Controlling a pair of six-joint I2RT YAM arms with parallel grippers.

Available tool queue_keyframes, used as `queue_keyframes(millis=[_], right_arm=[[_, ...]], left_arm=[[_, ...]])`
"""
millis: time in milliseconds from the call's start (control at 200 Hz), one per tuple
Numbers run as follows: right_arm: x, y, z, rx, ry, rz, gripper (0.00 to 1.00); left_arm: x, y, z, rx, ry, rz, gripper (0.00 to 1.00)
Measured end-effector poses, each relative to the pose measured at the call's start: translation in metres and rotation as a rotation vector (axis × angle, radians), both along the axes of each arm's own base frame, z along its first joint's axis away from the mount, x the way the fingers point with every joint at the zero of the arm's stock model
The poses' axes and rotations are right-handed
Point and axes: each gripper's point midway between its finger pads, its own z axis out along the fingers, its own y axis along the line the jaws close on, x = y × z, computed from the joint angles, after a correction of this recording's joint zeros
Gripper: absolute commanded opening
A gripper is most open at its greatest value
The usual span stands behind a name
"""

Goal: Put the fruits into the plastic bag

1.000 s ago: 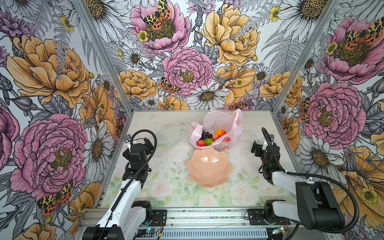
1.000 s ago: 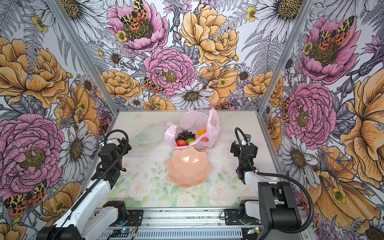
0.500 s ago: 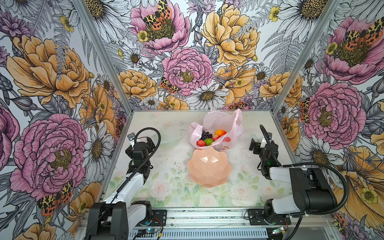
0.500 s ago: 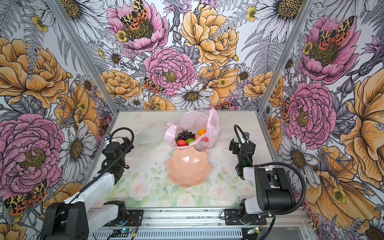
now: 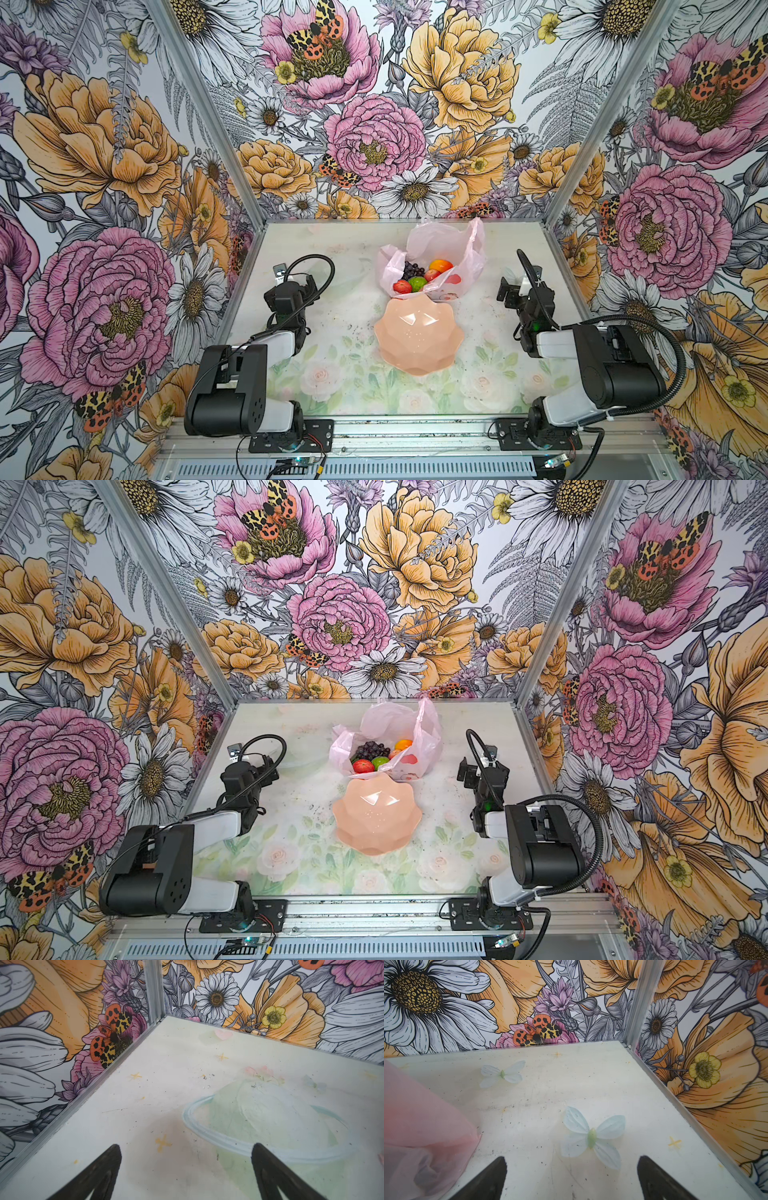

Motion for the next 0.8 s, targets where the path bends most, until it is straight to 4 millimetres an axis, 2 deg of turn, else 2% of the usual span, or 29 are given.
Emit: queue_keyframes(millis=[260,470,800], right_arm=[[0.0,0.0,0.0,0.0,-0.001,0.0,1.0],[0.0,0.0,0.001,0.0,-0.003,0.0,0.99],[0.0,0.0,0.001,0.0,-0.003,0.0,0.99]], left_arm=[[0.015,-0.011,0.001,0.005,-0.058,-0.106,0.99],[0.013,-0.021,-0.009,-0.005,-0.083,-0.177,0.99],[0.016,-0.025,0.003,0.015,-0.127,-0.195,0.99]])
